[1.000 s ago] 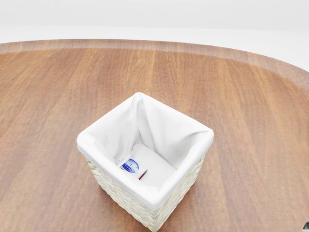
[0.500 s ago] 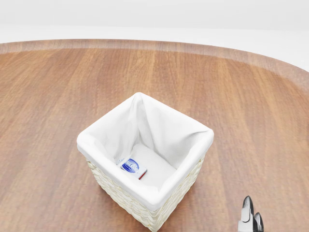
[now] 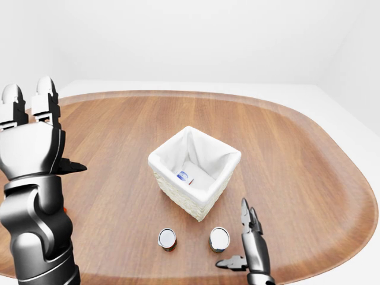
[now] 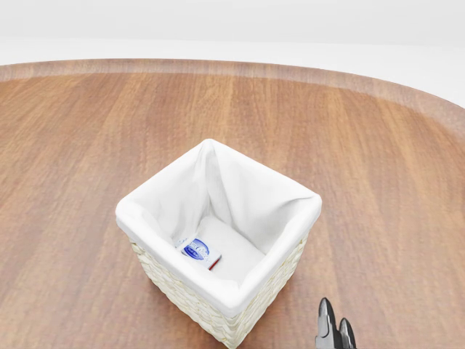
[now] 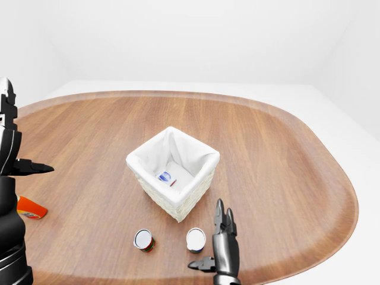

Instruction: Pick up the alphabet soup and the cream cheese box, and put them in the basket.

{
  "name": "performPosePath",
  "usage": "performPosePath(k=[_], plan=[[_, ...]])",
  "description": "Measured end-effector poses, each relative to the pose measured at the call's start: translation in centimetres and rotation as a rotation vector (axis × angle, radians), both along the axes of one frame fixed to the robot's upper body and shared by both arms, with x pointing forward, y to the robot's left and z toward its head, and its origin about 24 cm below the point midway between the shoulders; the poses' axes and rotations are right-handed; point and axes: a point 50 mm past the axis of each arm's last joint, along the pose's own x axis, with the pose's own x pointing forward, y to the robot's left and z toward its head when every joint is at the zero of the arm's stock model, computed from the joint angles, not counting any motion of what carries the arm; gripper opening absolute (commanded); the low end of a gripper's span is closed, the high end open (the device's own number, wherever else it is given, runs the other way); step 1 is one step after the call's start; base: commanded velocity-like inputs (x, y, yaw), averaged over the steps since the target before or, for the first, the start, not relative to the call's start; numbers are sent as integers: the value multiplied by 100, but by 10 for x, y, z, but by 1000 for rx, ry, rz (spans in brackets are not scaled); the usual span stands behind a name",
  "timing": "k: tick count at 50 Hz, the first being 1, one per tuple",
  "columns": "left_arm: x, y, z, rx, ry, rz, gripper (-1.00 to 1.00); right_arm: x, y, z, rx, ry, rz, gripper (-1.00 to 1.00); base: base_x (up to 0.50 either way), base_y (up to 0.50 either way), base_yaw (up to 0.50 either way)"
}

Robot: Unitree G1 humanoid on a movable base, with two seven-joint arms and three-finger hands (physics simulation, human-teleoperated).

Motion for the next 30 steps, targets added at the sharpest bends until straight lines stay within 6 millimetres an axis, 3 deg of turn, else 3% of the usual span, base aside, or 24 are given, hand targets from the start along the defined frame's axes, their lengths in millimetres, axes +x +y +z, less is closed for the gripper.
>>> performPosePath(k=[30], plan=[[0,0,0,-1,-1,0,100,5,9,-24,-32,82,46,100,0,0,0]])
